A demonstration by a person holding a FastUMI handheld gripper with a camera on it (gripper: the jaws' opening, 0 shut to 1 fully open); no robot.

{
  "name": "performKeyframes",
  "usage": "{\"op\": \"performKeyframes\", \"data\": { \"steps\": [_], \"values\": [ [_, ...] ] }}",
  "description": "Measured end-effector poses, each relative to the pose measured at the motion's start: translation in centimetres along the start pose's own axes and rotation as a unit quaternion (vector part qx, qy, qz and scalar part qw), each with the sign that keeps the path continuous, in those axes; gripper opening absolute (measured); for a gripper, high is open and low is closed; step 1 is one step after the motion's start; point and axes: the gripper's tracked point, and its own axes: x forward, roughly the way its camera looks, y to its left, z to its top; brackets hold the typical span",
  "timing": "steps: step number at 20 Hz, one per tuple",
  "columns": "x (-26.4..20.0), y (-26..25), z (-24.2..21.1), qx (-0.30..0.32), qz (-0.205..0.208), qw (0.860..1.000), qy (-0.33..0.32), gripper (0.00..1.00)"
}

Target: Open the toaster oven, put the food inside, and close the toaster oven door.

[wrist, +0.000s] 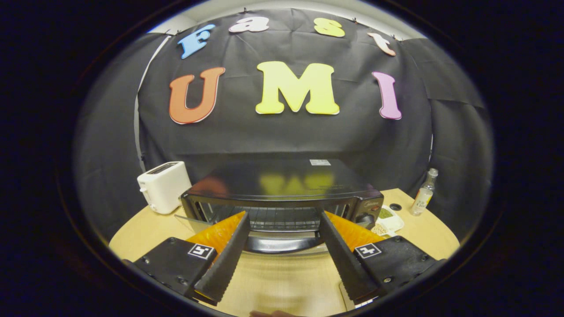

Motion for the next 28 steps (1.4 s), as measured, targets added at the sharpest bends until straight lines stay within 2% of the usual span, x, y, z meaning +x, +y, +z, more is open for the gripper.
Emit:
{"op": "performKeyframes", "data": {
  "steps": [8, 17, 24, 28],
  "values": [
    [-3.5, -0.1, -4.4, -0.003, 0.002, 1.000, 0.021, 1.00],
    [-3.2, -0.8, -14.5, 0.023, 0.022, 0.988, 0.151, 1.00],
    [-1.7, -1.5, -15.8, 0.008, 0.024, 0.988, 0.154, 0.99],
    [-2.7, -1.8, -15.8, 0.004, 0.033, 0.986, 0.163, 0.99]
  ]
}}
